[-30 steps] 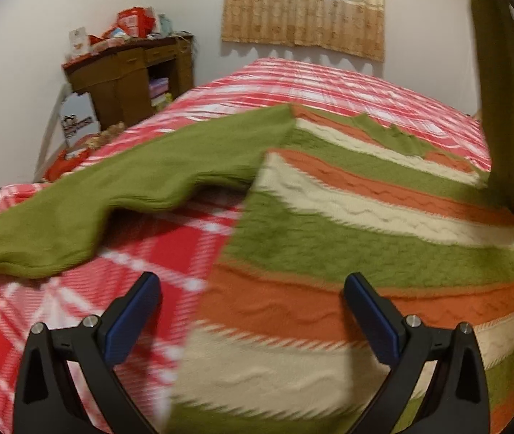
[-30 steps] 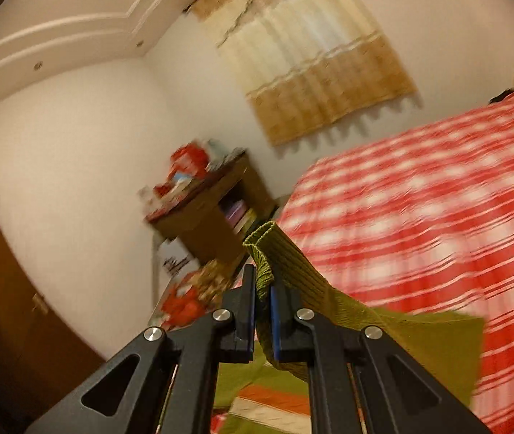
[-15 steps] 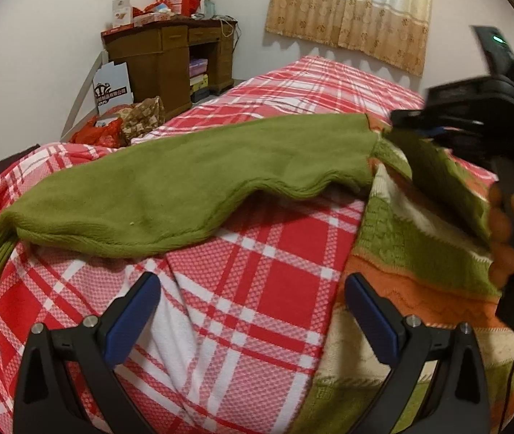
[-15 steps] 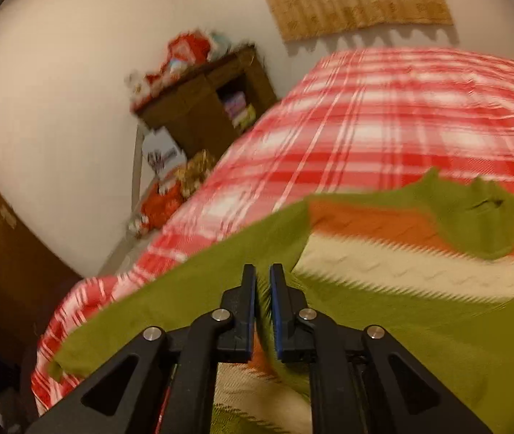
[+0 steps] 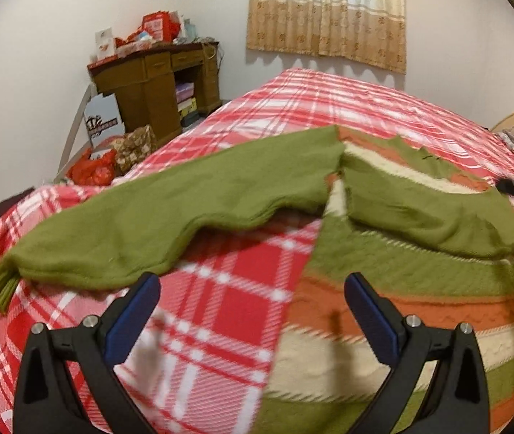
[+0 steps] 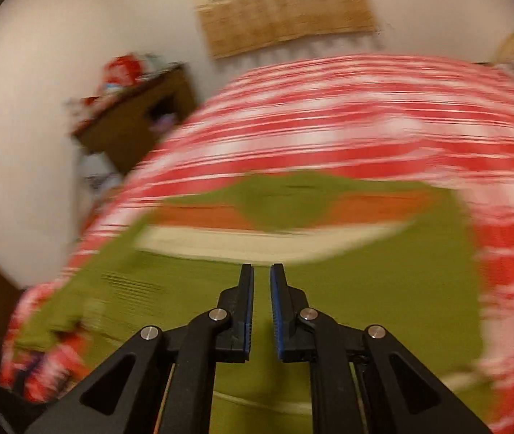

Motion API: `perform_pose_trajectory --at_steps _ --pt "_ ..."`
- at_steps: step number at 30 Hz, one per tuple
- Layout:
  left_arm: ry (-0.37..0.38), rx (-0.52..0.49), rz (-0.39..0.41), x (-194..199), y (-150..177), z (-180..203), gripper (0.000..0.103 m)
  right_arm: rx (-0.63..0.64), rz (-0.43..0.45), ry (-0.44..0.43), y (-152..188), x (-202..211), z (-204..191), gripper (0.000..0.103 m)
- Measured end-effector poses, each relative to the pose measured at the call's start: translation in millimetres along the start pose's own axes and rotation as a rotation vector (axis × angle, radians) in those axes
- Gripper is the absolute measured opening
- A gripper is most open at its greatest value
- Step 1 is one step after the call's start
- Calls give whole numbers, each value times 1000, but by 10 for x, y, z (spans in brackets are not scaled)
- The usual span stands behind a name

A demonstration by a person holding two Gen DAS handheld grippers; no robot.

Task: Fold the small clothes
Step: 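Carry the sleeve across the sweater body and release it with the right gripper, then grasp the other green sleeve with the left gripper and fold it across the body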

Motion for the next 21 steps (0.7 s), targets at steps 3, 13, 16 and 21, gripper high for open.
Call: perform_pose_trajectory --at_steps 3,13,16,21 --pt "15 -31 3 -3 -83 196 103 -117 0 87 144 178 689 9" --pt "-83 -43 4 -291 -471 648 103 -179 50 41 108 292 941 9" --pt "-125 -73 1 -412 -481 781 103 -85 38 72 135 177 787 9" --pt "-194 -51 -85 -743 -461 737 103 -8 2 203 382 105 845 9"
Point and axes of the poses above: each gripper's, at about its wrist camera, not at the fingertips, and x roughly against the way its jaws point, z to its right, y to its underside, the point moved 5 cm from there along -x, roughly the way its jaws point, and after that the axes turned 4 degrees about -y, right-handed, at the moved point
